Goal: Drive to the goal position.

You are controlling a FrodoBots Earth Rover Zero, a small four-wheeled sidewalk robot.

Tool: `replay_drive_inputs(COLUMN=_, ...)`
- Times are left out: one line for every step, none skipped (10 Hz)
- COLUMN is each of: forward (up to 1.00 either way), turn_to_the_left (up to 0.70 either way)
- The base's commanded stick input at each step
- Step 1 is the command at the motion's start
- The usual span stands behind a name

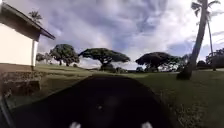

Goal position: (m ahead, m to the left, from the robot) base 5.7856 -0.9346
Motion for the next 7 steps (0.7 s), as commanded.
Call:
replay_drive_inputs(forward=0.0, turn_to_the_left=0.0)
replay_drive_inputs(forward=0.0, turn_to_the_left=0.0)
replay_drive_inputs(forward=0.0, turn_to_the_left=0.0)
replay_drive_inputs(forward=0.0, turn_to_the_left=0.0)
replay_drive_inputs(forward=0.25, turn_to_the_left=0.0)
replay_drive_inputs(forward=0.7, turn_to_the_left=0.09)
replay_drive_inputs(forward=0.7, turn_to_the_left=0.27)
